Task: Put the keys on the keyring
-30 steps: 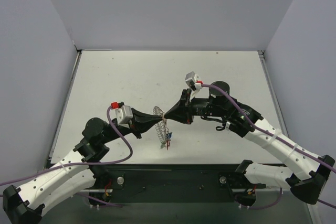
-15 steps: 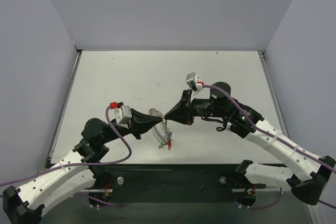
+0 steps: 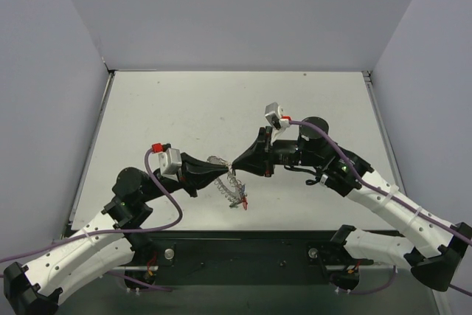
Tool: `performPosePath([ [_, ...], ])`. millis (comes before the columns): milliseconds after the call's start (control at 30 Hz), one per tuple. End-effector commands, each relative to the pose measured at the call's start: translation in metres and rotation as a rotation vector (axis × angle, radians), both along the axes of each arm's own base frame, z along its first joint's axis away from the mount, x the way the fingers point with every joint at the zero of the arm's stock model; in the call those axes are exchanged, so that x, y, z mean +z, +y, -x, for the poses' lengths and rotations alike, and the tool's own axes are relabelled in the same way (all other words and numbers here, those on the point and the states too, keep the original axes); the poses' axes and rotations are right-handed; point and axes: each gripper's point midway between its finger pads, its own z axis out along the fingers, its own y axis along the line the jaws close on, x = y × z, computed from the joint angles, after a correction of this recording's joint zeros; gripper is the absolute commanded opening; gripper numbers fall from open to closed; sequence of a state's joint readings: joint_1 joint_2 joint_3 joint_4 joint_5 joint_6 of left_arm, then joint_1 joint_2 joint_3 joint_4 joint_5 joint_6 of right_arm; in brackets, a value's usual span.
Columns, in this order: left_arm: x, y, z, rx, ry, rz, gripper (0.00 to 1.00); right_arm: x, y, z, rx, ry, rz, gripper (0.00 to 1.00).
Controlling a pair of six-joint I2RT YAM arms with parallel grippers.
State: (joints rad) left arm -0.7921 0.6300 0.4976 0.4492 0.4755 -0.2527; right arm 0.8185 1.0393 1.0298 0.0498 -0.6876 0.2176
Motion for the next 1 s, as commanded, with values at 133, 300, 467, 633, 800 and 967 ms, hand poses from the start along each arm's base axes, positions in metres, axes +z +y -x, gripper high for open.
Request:
performPosePath([
  [133, 0.079, 0.021, 0.036, -0.074, -0.209, 0.232, 0.0, -0.002, -0.009, -0.011, -0.054, -0.027, -0.002, 0.0],
  [300, 0.084, 0.023, 0.04, -0.086, -0.219, 0.254, 0.0, 0.0, -0.011, -0.009, -0.05, -0.022, -0.016, 0.0],
  [467, 0.088, 0.024, 0.042, -0.094, -0.224, 0.267, 0.0, -0.004, -0.011, -0.008, -0.041, -0.012, -0.012, 0.0],
  [633, 0.092, 0.026, 0.046, -0.105, -0.226, 0.285, 0.0, -0.005, -0.011, -0.006, -0.033, -0.007, -0.016, 0.0],
  [800, 0.093, 0.026, 0.046, -0.112, -0.221, 0.296, 0.0, -0.003, -0.011, -0.004, -0.025, -0.006, -0.025, 0.0],
  [967, 0.092, 0.025, 0.044, -0.105, -0.213, 0.296, 0.0, -0.002, -0.012, -0.001, -0.019, -0.006, -0.032, 0.0],
])
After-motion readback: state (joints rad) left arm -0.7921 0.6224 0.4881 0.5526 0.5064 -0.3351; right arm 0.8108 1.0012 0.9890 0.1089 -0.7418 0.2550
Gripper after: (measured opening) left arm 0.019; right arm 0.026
